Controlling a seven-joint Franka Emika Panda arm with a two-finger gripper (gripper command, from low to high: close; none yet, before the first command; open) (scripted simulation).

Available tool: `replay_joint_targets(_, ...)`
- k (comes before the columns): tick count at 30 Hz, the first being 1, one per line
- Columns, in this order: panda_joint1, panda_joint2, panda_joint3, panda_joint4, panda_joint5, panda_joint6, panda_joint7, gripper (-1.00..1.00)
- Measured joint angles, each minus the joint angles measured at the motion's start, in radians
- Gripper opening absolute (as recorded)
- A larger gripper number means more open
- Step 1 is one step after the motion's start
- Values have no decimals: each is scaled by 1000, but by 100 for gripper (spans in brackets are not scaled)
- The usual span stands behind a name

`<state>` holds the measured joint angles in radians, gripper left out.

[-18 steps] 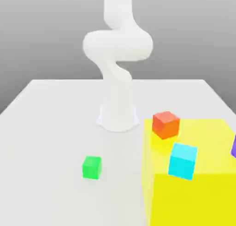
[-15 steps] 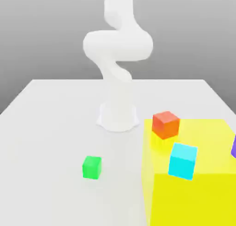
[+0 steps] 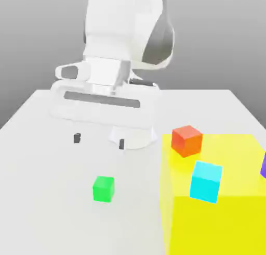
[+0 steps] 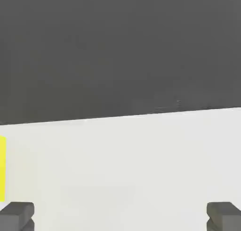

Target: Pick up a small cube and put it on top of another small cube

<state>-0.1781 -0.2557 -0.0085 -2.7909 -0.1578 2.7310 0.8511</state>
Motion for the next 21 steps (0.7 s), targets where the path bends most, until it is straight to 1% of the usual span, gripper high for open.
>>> replay_joint_targets(4, -12, 92, -42, -97, 30, 86, -38, 0)
replay_joint_targets(7, 1, 153, -80, -171, 94, 151, -96, 0)
replay_joint_targets(8, 3, 167, -85, -179, 107, 161, -106, 0)
replay_joint_targets(11, 6, 197, -85, -173, 113, 172, -105, 0)
replay_joint_targets(21, 13, 284, -81, -126, 90, 211, -70, 0)
